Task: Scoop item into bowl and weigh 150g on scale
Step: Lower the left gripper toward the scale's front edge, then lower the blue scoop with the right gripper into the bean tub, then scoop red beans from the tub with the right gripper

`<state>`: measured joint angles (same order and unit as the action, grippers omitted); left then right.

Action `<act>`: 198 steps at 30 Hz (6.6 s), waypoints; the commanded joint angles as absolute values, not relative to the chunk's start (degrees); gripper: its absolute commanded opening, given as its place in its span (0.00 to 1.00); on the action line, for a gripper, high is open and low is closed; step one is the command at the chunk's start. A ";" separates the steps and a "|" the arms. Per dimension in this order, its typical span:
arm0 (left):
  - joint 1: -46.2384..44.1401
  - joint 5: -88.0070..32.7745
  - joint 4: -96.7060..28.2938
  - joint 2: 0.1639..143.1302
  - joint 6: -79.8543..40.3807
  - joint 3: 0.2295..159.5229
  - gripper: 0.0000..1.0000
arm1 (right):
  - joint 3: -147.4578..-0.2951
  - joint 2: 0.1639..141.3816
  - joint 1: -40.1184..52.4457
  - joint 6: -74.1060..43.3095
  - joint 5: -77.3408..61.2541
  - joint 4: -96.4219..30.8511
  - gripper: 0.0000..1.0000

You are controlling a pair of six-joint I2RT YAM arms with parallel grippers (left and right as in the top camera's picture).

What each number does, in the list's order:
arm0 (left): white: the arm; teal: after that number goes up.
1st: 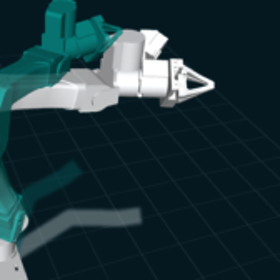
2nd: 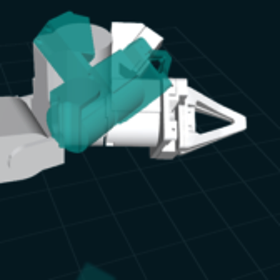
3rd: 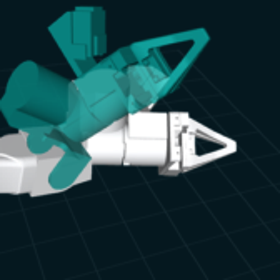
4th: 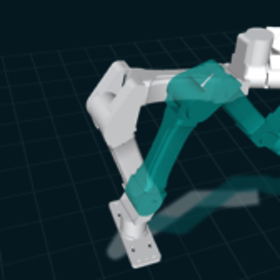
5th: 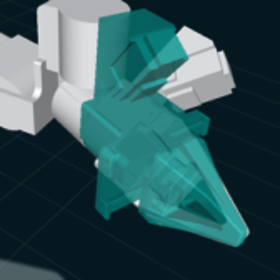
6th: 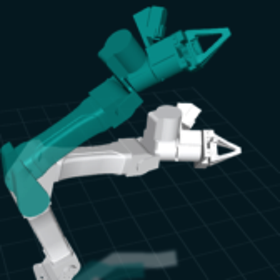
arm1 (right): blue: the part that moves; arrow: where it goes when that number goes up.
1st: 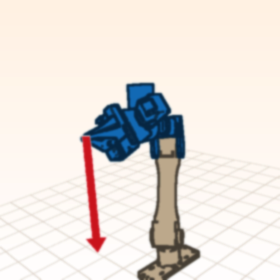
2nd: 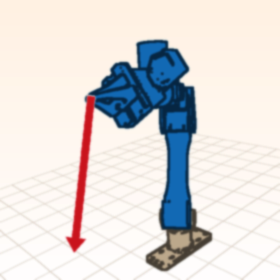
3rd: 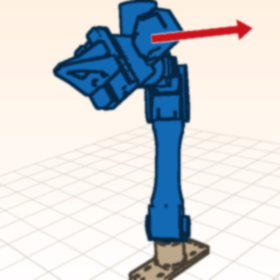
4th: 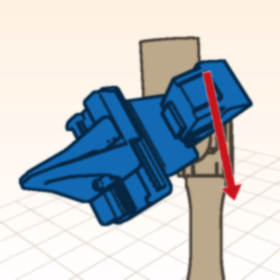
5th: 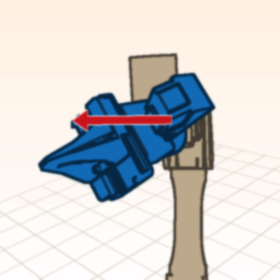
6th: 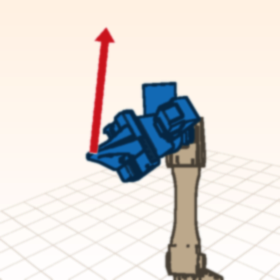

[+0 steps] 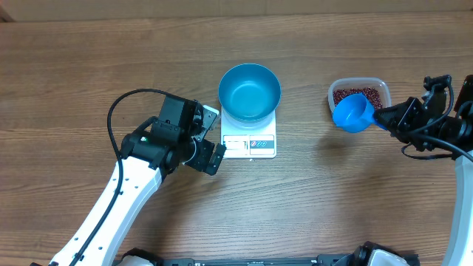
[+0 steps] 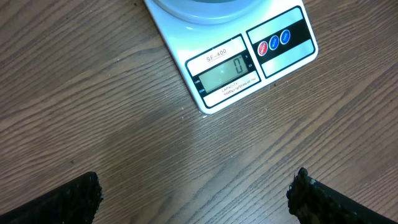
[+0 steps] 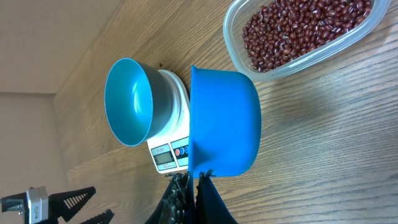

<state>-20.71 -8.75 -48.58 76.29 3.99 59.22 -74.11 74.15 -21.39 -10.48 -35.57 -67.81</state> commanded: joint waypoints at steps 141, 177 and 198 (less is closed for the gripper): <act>-32.49 1.65 -37.26 68.14 -5.10 48.38 0.99 | -75.61 73.25 -21.61 -4.19 -36.03 -71.35 0.04; -32.49 1.65 -37.26 68.14 -5.13 48.38 1.00 | -98.96 90.15 -19.25 1.98 -12.40 -61.76 0.04; -32.49 1.65 -37.26 68.14 -5.10 48.38 0.99 | -98.65 100.09 -10.55 5.06 0.43 -66.30 0.04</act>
